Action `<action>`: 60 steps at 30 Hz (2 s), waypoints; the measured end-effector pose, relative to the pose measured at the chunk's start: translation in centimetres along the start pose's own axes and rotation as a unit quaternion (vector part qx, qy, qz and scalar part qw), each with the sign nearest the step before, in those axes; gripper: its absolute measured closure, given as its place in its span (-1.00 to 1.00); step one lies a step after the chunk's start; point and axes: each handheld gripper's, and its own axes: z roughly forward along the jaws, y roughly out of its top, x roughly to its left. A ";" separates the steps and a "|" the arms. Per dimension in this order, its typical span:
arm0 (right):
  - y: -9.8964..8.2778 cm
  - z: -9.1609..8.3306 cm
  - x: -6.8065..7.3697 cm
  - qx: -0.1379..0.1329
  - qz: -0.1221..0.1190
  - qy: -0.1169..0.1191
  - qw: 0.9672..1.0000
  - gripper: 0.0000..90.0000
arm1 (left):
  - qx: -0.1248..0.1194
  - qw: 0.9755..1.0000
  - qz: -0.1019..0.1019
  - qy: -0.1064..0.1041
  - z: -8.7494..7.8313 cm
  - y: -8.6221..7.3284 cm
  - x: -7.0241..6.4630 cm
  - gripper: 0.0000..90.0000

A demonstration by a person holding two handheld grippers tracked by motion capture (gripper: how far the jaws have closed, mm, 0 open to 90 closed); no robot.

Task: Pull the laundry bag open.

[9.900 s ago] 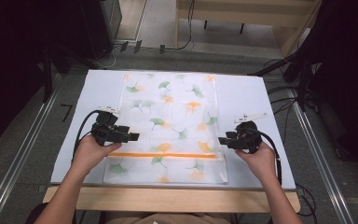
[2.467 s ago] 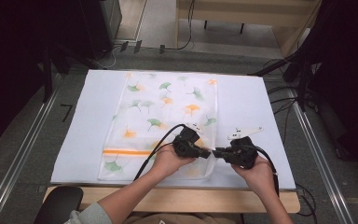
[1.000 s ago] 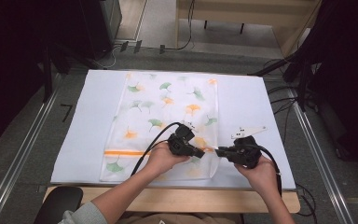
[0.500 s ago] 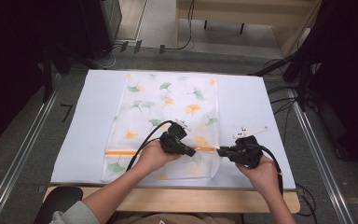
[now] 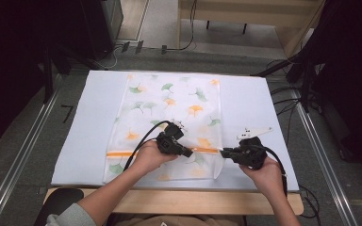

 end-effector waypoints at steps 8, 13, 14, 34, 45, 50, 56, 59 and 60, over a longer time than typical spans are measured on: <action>0.0 0.0 -0.1 0.001 0.001 0.001 1.000 0.90 | 0.000 1.000 -0.011 -0.003 -0.8 -0.9 0.7 1.00; -0.1 0.0 -0.2 0.003 -0.001 0.001 1.000 0.90 | 0.000 1.000 -0.009 0.002 -0.9 -0.9 0.7 1.00; 0.0 0.0 -0.1 0.003 0.001 0.001 1.000 0.90 | 0.000 1.000 -0.009 0.001 -0.9 -0.9 0.7 1.00; -0.1 0.0 -0.2 0.005 0.001 0.003 1.000 0.90 | 0.010 1.000 -0.015 0.012 -2.9 -2.3 1.9 1.00; -0.1 0.1 -0.2 0.007 -0.001 0.005 1.000 0.90 | 0.002 1.000 -0.024 0.006 -3.9 -3.3 2.7 1.00; -0.1 0.1 -0.2 0.008 -0.001 0.005 1.000 0.90 | 0.002 1.000 -0.027 0.005 -3.8 -3.3 2.8 1.00; -0.1 0.1 -0.2 0.008 -0.001 0.006 1.000 0.90 | 0.003 0.999 -0.032 0.004 -3.9 -3.6 2.9 1.00; -0.1 0.1 -0.2 0.008 0.000 0.006 1.000 0.90 | 0.005 0.999 -0.032 0.004 -4.2 -3.7 3.1 1.00; -0.1 0.1 -0.2 0.008 0.000 0.006 1.000 0.90 | 0.005 0.999 -0.032 0.004 -4.3 -3.8 3.2 1.00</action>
